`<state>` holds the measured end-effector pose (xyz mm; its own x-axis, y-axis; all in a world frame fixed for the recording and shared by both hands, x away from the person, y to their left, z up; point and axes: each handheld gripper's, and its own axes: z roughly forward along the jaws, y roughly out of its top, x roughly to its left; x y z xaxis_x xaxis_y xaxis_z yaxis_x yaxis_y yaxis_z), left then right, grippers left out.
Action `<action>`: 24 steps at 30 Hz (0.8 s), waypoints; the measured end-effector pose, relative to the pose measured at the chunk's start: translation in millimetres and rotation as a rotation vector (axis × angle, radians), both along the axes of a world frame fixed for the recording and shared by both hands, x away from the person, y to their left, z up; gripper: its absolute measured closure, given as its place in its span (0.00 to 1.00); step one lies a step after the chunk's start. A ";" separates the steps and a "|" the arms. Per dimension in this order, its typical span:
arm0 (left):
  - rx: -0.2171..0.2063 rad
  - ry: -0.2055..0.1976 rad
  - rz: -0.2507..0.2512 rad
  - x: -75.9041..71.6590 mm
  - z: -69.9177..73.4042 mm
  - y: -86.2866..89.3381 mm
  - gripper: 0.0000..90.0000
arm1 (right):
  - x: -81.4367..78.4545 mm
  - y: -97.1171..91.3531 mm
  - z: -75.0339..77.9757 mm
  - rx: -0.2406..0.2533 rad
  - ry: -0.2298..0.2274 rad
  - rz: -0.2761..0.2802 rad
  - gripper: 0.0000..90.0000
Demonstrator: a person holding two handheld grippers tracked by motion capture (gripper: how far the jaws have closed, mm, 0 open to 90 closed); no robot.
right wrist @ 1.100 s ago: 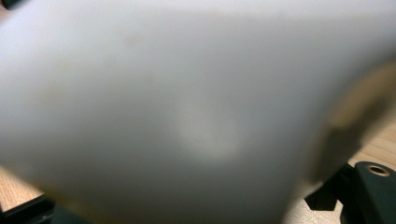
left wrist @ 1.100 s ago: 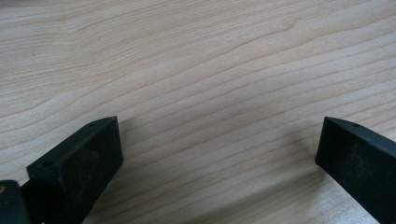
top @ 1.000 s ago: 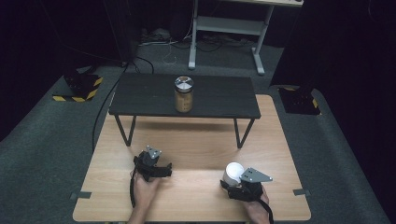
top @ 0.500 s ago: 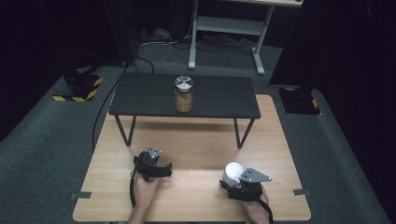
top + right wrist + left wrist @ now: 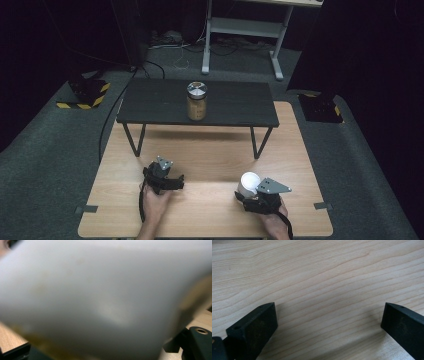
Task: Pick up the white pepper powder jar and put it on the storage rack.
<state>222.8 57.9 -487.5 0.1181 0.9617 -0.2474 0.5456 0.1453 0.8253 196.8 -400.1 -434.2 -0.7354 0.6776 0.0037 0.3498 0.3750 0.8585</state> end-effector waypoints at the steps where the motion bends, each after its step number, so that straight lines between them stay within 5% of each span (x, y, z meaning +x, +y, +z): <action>1: 0.000 0.000 0.000 0.0 0.0 0.0 0.00 | 0.0 0.0 0.0 0.000 0.000 0.000 0.34; 24: 0.000 0.000 0.000 0.0 0.0 0.0 0.00 | 15.1 1.1 30.6 0.000 -0.008 0.051 0.34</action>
<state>222.8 57.9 -487.5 0.1178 0.9616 -0.2477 0.5458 0.1457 0.8251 211.9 -399.0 -403.6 -0.7693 0.6389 -0.0022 0.3229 0.3919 0.8615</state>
